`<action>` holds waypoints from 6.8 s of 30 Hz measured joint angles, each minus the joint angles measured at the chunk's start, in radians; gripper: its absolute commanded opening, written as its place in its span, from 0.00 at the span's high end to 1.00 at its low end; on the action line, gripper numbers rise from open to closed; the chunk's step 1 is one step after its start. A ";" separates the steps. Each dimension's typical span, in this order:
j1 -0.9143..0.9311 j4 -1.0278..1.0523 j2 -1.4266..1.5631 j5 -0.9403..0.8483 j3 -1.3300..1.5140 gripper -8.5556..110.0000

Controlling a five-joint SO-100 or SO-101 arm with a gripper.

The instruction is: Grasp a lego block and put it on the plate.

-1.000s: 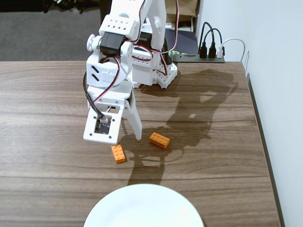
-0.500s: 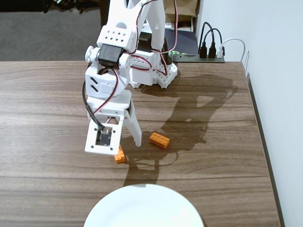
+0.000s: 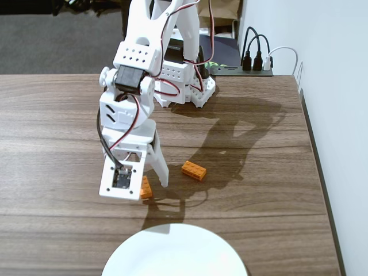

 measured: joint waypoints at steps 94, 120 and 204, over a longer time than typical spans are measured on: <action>-0.276 0.124 -0.337 0.460 -0.750 0.87; -0.301 0.137 -0.546 0.509 -0.911 0.87; -0.236 0.166 1.330 1.612 0.733 0.92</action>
